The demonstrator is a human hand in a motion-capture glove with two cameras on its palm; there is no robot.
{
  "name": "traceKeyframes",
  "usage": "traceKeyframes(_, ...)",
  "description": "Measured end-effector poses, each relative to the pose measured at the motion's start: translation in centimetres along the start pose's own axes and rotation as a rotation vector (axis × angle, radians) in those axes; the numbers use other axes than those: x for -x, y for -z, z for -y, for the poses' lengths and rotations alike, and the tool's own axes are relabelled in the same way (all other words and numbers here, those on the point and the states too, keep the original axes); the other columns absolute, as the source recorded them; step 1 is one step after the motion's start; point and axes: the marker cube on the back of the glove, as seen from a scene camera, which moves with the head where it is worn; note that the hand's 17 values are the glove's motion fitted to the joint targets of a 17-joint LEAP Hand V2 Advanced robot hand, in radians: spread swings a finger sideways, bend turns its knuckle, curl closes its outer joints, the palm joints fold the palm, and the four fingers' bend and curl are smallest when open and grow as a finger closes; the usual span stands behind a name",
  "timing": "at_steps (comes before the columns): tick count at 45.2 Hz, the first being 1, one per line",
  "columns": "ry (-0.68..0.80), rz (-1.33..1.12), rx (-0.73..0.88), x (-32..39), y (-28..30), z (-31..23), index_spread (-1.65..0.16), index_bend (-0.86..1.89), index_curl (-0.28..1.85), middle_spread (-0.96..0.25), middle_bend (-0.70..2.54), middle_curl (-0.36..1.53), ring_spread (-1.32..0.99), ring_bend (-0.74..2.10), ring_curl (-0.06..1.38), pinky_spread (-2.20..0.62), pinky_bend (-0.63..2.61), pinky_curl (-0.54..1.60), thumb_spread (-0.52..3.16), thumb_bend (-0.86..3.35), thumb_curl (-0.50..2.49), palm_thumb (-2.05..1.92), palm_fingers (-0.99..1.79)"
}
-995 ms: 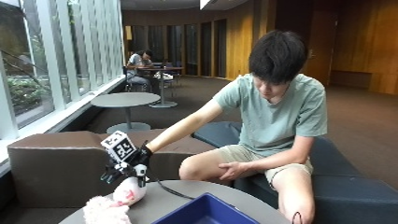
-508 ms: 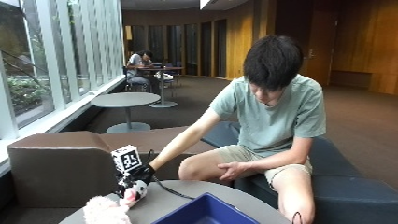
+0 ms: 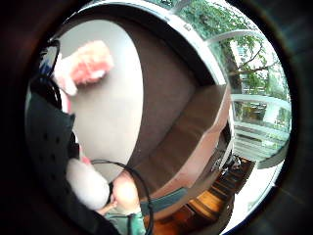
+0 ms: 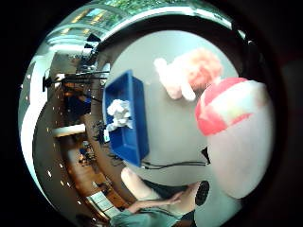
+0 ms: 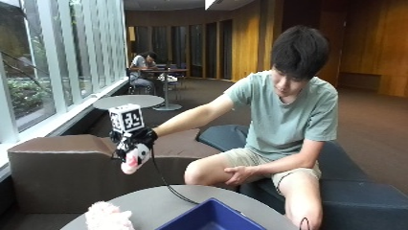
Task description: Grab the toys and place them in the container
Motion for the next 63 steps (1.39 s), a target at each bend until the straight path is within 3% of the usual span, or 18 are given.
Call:
traceKeyframes(3, 0.145, -0.097, -0.018, 0.2, 2.2, 0.0, -0.36, 0.65, 0.39, -0.26, 0.91, 0.53, -0.40, 1.31, 0.66, -0.37, 1.17, 0.47, 0.66, 0.22, 0.87, 0.77, 0.94)
traceKeyframes(11, 0.203, -0.116, -0.101, 5.8, 9.2, -1.9, -0.38, 0.73, 0.47, -0.29, 0.97, 0.60, -0.41, 1.35, 0.68, -0.38, 1.20, 0.50, 0.50, 0.21, 0.95, 0.76, 0.89)
traceKeyframes(20, 0.296, -0.118, -0.159, 13.3, 13.1, -4.4, -0.39, 0.79, 0.57, -0.30, 1.02, 0.67, -0.42, 1.39, 0.71, -0.38, 1.24, 0.54, 0.35, 0.20, 1.02, 0.75, 0.82)
traceKeyframes(35, 0.495, -0.063, -0.159, 29.2, 11.3, -9.9, -0.39, 0.81, 0.73, -0.31, 1.04, 0.78, -0.41, 1.46, 0.73, -0.38, 1.31, 0.57, 0.21, 0.18, 1.11, 0.73, 0.73)
traceKeyframes(43, 0.508, -0.111, -0.127, 33.5, 8.9, -11.3, -0.40, 0.80, 0.81, -0.31, 1.03, 0.82, -0.40, 1.47, 0.72, -0.37, 1.33, 0.58, 0.16, 0.16, 1.14, 0.72, 0.68)
traceKeyframes(47, 0.467, -0.135, -0.002, 34.0, 7.8, -11.7, -0.39, 0.78, 0.85, -0.31, 1.00, 0.83, -0.40, 1.47, 0.72, -0.37, 1.35, 0.58, 0.15, 0.14, 1.15, 0.72, 0.64)
traceKeyframes(54, 0.395, -0.148, 0.357, 33.9, 6.2, -12.3, -0.31, 0.35, 0.78, -0.26, 0.52, 0.70, -0.35, 1.47, 0.71, -0.32, 1.54, 0.60, 0.48, 0.10, 1.12, 0.62, -0.04)
traceKeyframes(55, 0.391, -0.153, 0.377, 33.8, 6.2, -12.3, -0.29, 0.26, 0.74, -0.19, 0.43, 0.66, -0.30, 1.32, 0.67, -0.26, 1.52, 0.60, 0.55, 0.06, 1.09, 0.57, -0.40)
traceKeyframes(59, 0.396, -0.140, 0.330, 33.1, 7.0, -12.4, -0.25, 0.10, 0.61, -0.06, 0.26, 0.58, -0.16, 0.92, 0.56, -0.13, 1.46, 0.55, 0.75, -0.01, 0.99, 0.45, -0.61)
traceKeyframes(63, 0.403, -0.110, 0.229, 32.1, 8.9, -12.3, -0.21, 0.06, 0.52, 0.01, 0.14, 0.52, -0.07, 0.71, 0.48, -0.05, 1.38, 0.50, 0.91, -0.04, 0.90, 0.36, -0.54)
